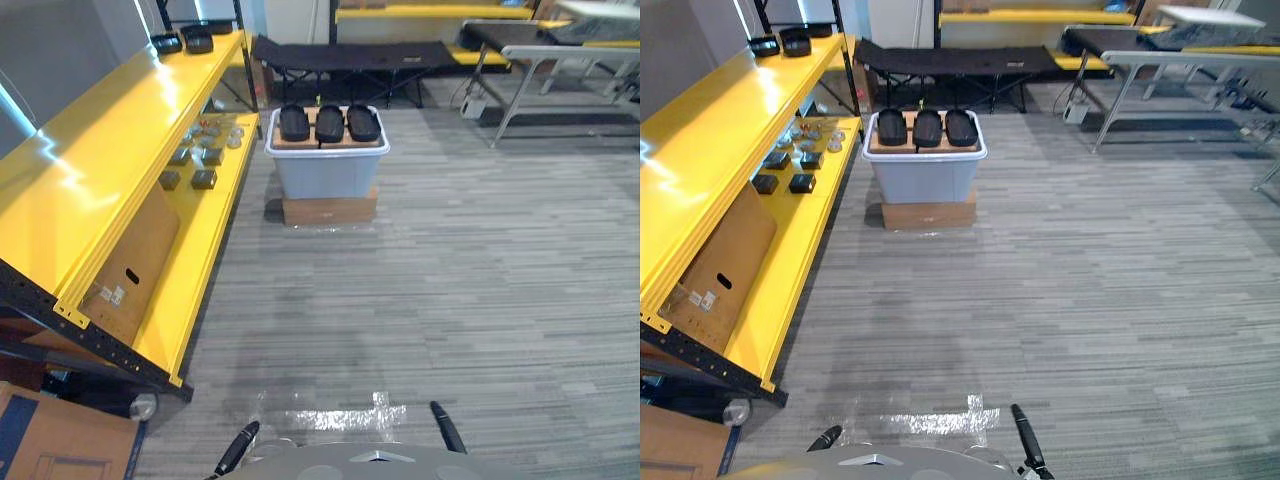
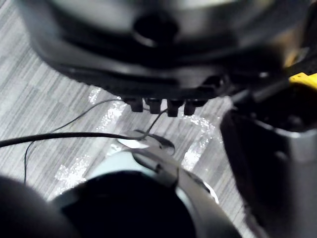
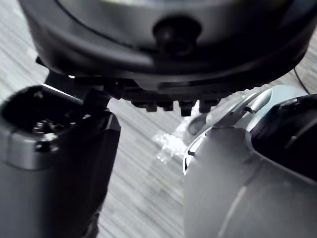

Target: Walk over and take three plastic housings, then place them on the shelf

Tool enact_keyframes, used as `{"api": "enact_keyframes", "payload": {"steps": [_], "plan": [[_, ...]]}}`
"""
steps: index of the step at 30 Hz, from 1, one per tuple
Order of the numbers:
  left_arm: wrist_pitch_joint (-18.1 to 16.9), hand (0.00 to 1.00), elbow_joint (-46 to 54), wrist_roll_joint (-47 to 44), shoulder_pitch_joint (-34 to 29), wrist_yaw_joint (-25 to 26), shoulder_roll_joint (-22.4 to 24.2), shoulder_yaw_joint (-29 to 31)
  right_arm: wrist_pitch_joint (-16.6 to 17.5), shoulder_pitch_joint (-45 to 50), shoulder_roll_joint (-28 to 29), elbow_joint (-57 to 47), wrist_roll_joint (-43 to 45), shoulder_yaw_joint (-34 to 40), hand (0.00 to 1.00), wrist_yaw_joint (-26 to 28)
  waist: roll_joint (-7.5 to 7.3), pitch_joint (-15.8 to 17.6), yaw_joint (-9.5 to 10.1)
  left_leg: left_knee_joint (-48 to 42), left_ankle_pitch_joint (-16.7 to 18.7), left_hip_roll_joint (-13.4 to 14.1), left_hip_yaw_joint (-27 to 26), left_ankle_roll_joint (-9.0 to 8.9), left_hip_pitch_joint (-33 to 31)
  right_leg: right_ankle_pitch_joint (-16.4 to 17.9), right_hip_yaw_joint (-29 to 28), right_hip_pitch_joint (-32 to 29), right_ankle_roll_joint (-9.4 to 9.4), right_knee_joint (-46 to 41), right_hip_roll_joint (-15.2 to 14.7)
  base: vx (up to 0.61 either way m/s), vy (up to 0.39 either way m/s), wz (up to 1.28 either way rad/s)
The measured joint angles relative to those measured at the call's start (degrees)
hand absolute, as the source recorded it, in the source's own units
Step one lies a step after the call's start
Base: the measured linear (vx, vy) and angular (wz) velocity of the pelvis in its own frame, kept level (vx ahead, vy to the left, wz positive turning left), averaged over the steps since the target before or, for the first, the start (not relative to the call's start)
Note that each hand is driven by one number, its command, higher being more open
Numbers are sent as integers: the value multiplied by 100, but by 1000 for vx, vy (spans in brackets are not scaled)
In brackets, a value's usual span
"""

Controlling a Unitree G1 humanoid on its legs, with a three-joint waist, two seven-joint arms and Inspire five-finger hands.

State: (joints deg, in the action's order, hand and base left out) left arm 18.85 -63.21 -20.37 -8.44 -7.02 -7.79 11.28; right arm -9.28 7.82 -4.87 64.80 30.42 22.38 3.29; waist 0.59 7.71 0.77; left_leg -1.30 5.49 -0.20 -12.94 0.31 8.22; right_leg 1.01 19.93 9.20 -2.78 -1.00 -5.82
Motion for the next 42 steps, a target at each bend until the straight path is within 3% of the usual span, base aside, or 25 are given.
{"api": "enact_keyframes", "payload": {"steps": [3, 7, 9, 12, 17, 28, 31, 32, 33, 35, 37, 39, 40, 42], "plan": [[-223, 100, -30, -263, 3, -2, 54, 104, 37, 2, 11, 62, 198, 58, 100, 106, 17, 35, 34, 400, -165, -75, -16, 10, 368, -2, 19, 225, -11, 91, -6, 63, 53, 4], [-549, 100, -20, -413, 187, -126, 49, 14, 379, -185, 40, 59, 152, -132, 100, 339, -40, 71, 33, 634, -281, -128, -28, 74, 511, -34, 21, 306, -67, 218, -6, 36, 42, -3], [-725, 100, 133, -590, 242, -166, 32, -129, 562, -234, 82, -112, 153, -354, 100, 498, -139, 140, 32, 634, -287, -139, -30, 84, 509, -36, 24, 304, -72, 226, -13, 0, 0, 0], [-793, 100, 354, -819, 296, -297, 0, -422, 848, -350, 132, -428, 102, -525, 100, 544, -193, 189, 38, 621, -290, -149, -38, 87, 511, -39, 26, 300, -77, 232, -18, 0, 0, 0], [-886, 100, 357, -1288, 318, -298, -25, -625, 1218, -620, 117, -663, -85, -785, 100, 550, -145, 228, 40, 619, -301, -157, -20, 82, 508, -31, 82, 303, -98, 231, -28, -10, -2, 5], [-1084, 100, 532, -1780, 95, -300, -29, -710, 1305, -493, 138, -752, 176, -964, 100, 453, -151, 232, 42, 636, -314, -160, -75, 66, 531, -24, 42, 289, -131, 161, -56, -48, 4, -2], [-1108, 100, 656, -1772, 56, -305, -20, -711, 1383, -485, 175, -797, 168, -971, 100, 249, -230, 316, 40, 577, -203, -250, -61, 203, 435, 404, 38, -176, -311, -738, -320, -43, 65, 4], [-1102, 100, 825, -1776, 51, -337, -17, -705, 1437, -491, 180, -907, 192, -973, 100, 138, -214, 404, 60, 306, -39, -257, -65, 305, 275, 492, 10, -610, -371, -1591, -509, -54, 97, -6], [-1110, 100, 980, -1774, 46, -339, -4, -704, 1526, -544, 197, -974, 262, -1030, 100, 57, -214, 519, 69, -25, 107, -222, -116, 390, 97, 417, -46, -1241, -287, -2758, -747, -66, 101, -13], [-1117, 100, 1161, -1776, 56, -296, -23, -690, 1665, -589, 240, -1088, 401, -1172, 100, 0, -235, 761, 37, -426, 345, -187, -141, 519, 111, 437, -179, -1847, -59, -3894, -979, -29, 121, -10], [-1097, 100, 1198, -1789, 60, -232, -56, -702, 1727, -558, 242, -1130, 408, -1207, 100, 0, -207, 834, 15, -587, 498, -125, -144, 520, 149, 558, -158, -1953, -127, -3521, -871, 66, 112, -3], [-1015, 100, 1204, -1783, 102, -166, -85, -703, 1735, -421, 296, -1148, 307, -1280, 100, -2, -223, 833, 18, -594, 600, -25, -137, 430, 206, 409, -220, -1935, -292, -2059, -476, 221, 63, -6], [-982, 100, 1204, -1779, 122, -145, -99, -711, 1754, -379, 286, -1149, 183, -1282, 100, -8, -226, 835, 13, -604, 621, -16, -131, 381, 207, 355, -231, -1932, -365, -1718, -395, 314, 10, -1], [-978, 100, 1204, -1769, 123, -86, -123, -765, 1753, -114, 315, -1149, -43, -1278, 100, -28, -263, 814, 8, -781, 877, -52, -77, 235, 292, 17, -352, -1898, -284, -926, -227, 305, -38, 11]]}}
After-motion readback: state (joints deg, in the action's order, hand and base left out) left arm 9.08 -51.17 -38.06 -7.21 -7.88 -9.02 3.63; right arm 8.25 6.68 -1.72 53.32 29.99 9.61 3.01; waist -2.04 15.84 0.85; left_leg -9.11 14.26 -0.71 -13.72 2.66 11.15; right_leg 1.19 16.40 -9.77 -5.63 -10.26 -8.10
